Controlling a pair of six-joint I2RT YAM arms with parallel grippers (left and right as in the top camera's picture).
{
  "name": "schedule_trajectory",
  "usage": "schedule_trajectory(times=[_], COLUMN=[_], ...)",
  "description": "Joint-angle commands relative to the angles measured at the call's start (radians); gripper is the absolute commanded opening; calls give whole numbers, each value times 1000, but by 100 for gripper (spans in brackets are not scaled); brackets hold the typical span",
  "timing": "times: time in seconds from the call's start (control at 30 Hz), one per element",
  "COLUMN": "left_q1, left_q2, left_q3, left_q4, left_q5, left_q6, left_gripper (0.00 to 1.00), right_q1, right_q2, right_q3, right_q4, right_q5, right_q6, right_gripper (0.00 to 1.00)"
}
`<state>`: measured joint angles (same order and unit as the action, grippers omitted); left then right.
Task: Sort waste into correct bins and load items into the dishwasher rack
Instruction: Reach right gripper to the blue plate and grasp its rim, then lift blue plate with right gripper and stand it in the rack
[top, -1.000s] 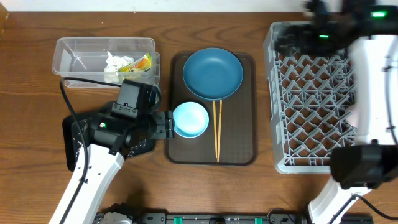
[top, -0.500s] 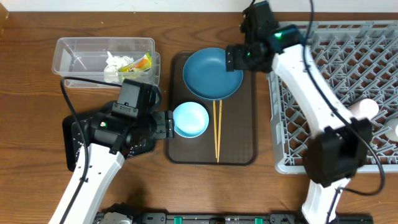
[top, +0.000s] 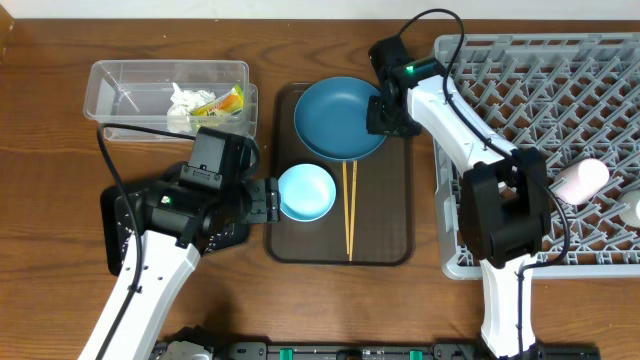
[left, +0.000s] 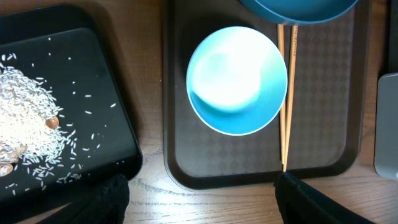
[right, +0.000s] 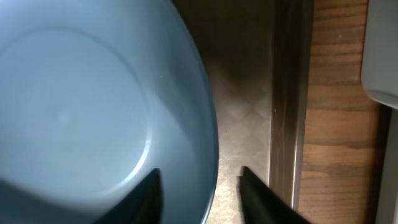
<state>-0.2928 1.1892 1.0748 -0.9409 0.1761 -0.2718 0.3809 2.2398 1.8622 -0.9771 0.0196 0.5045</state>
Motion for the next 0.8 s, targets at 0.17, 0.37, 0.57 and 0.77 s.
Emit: schedule_trajectory(times=[0.17,0.37,0.57,0.77], left_q1=[0,0,0,0], left_q2=[4,4,4,4], left_q3=[9,9,9,9], left_q4=[-5,-5,-5,-5], left_q5=[-13,-8,-8,-8], left_q6=[8,8,8,8], left_gripper=[77,78,78,78], right_q1=[5,6,-29,-109], right_q2=[56,62,40,-60], right_q3=[-4,-3,67,225], right_q4=[9,20,-3,-43], right_q5=[17,17,17,19], right_q6=[68,68,46,-111], right_gripper=[23,1,1,1])
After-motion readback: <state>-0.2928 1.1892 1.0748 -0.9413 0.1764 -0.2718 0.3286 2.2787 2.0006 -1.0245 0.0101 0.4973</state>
